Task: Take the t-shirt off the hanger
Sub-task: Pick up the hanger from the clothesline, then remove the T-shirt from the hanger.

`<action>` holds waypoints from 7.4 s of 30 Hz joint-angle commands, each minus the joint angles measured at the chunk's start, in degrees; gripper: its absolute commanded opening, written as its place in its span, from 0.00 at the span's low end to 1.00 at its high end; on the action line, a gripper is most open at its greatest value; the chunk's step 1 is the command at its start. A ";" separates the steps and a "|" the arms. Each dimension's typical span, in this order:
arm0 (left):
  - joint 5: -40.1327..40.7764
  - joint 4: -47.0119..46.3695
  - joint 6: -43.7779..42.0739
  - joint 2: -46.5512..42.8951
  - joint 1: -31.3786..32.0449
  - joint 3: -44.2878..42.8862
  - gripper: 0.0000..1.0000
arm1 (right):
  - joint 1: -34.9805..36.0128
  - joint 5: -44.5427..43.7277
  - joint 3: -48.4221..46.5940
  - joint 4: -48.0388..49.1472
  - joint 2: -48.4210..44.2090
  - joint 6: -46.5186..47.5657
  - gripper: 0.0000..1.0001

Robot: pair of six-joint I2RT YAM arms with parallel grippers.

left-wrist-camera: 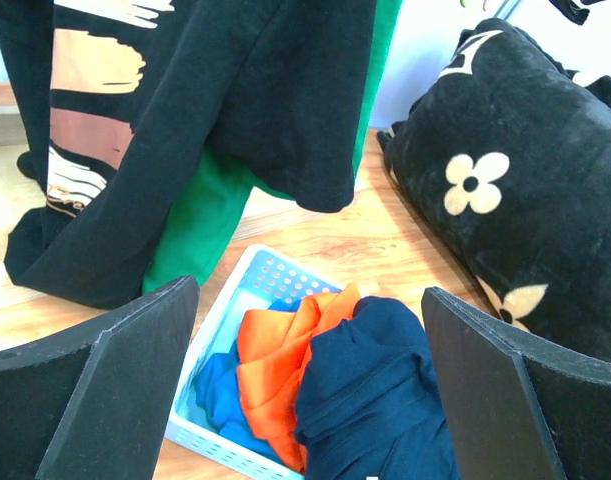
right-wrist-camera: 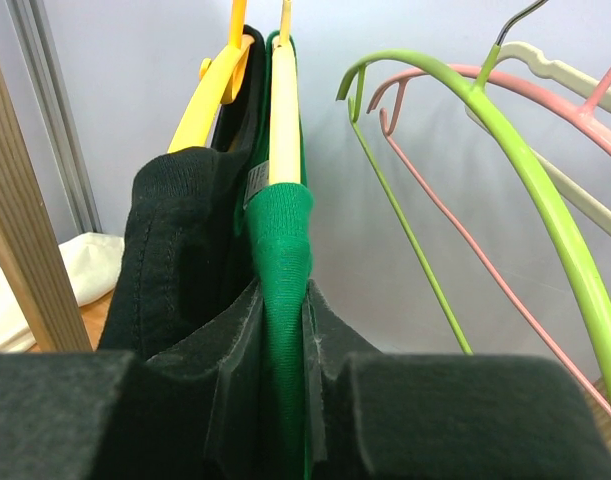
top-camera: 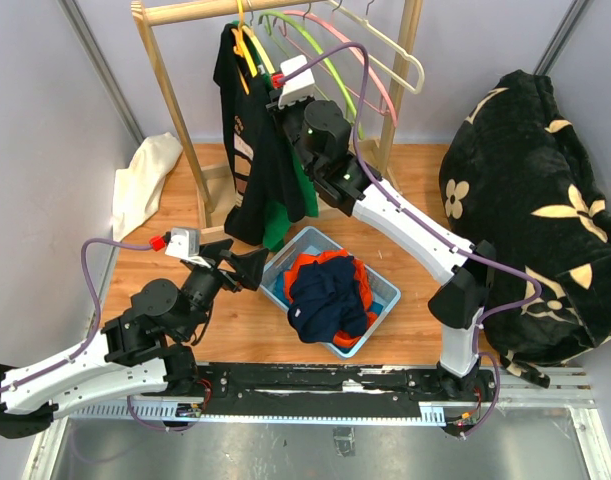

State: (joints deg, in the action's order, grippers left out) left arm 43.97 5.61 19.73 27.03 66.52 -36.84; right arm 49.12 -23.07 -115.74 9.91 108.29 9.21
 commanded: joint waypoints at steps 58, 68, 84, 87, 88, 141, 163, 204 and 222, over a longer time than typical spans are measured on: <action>-8.20 -20.36 -17.59 27.29 0.32 -24.23 0.91 | -1.24 5.36 40.69 15.24 -45.36 5.87 0.01; -16.51 -14.79 -20.21 43.16 -8.65 -44.38 0.92 | -1.20 9.51 52.03 11.19 -59.37 3.81 0.01; -22.94 -15.54 -17.33 56.02 -21.83 -54.87 0.88 | -1.22 13.11 58.03 7.12 -67.33 -2.32 0.01; -23.36 -16.15 -17.01 57.76 -22.83 -55.95 0.84 | -1.21 13.12 58.09 6.57 -67.71 -2.45 0.01; -23.69 -16.26 -16.83 58.39 -23.18 -56.40 0.82 | -1.21 13.14 58.16 6.31 -67.83 -2.45 0.01; -50.03 -18.06 -21.99 56.70 -23.67 -58.38 0.76 | -1.19 10.96 62.13 10.57 -65.35 -2.27 0.01; -49.13 -15.19 -21.47 59.54 -23.63 -60.77 0.05 | -1.14 11.74 61.87 9.69 -65.83 -2.45 0.01; -41.50 -4.05 -24.71 64.33 -24.33 -82.23 0.01 | -1.17 5.07 73.48 -12.91 -83.17 -10.93 0.12; -36.31 0.18 -25.76 64.16 -24.86 -90.56 0.00 | -1.19 -0.04 87.91 -16.72 -86.93 -22.96 0.01</action>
State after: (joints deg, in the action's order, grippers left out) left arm 6.85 9.19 -5.15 93.06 42.11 -125.43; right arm 48.86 -22.50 -29.12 -5.98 22.79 -11.05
